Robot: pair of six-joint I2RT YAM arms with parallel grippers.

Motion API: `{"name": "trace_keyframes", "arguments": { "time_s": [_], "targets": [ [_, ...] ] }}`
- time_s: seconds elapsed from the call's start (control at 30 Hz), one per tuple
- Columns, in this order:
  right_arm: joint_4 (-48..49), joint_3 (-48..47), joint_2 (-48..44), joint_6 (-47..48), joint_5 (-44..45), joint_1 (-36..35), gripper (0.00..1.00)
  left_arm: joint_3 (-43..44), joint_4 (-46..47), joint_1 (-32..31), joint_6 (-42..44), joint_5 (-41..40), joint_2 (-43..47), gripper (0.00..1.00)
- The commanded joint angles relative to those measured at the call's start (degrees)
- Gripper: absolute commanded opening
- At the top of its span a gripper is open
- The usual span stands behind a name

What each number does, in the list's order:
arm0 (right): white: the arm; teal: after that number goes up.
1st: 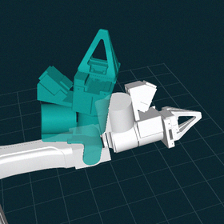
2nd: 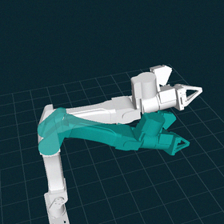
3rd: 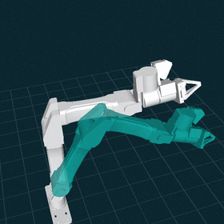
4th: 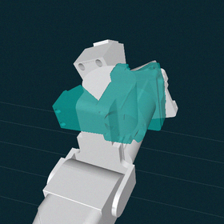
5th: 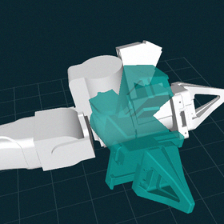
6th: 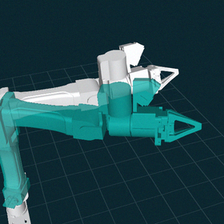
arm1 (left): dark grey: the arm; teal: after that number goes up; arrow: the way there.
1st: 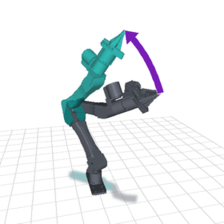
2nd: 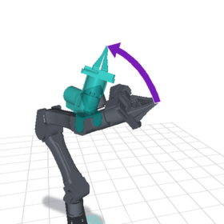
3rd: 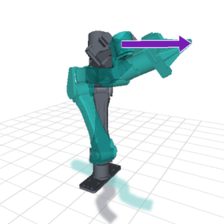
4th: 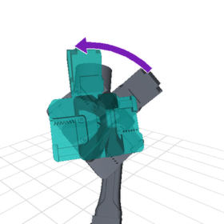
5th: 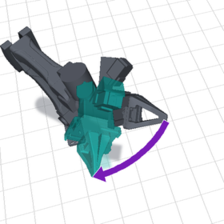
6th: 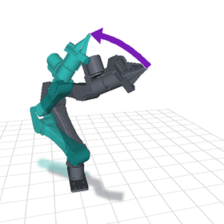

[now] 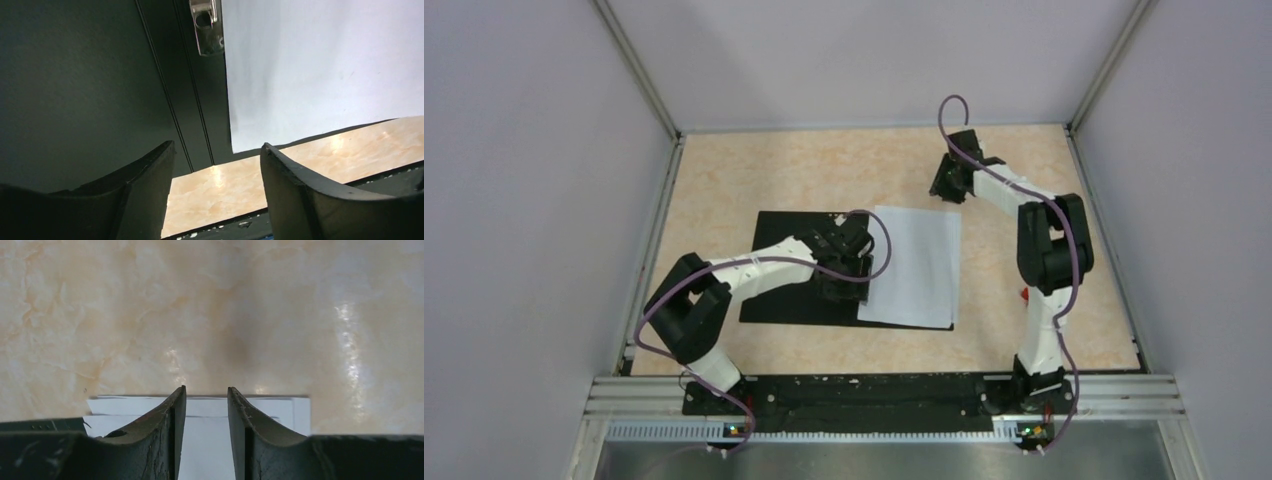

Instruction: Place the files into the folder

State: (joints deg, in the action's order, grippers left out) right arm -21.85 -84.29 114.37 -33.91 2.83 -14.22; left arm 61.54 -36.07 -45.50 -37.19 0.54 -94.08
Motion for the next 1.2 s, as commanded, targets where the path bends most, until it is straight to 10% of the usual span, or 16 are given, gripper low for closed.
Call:
{"name": "trace_keyframes", "arguments": {
  "time_s": [0.0, 0.37, 1.17],
  "targets": [
    [-1.53, -7.7, 3.76, 2.2, 6.01, -4.42, 0.35, -2.54, 1.53, -2.27, -3.02, -3.15, 2.3, 0.62],
    [-10.03, -20.98, 14.55, 7.72, 9.12, -9.24, 0.33, -5.38, 0.66, -4.97, -5.97, -3.25, 2.05, 0.0],
    [-14.08, -18.29, 11.89, 10.59, 5.81, -14.72, 0.33, -4.5, 2.5, -7.72, -10.94, -4.05, -5.15, 0.0]
  ]
}}
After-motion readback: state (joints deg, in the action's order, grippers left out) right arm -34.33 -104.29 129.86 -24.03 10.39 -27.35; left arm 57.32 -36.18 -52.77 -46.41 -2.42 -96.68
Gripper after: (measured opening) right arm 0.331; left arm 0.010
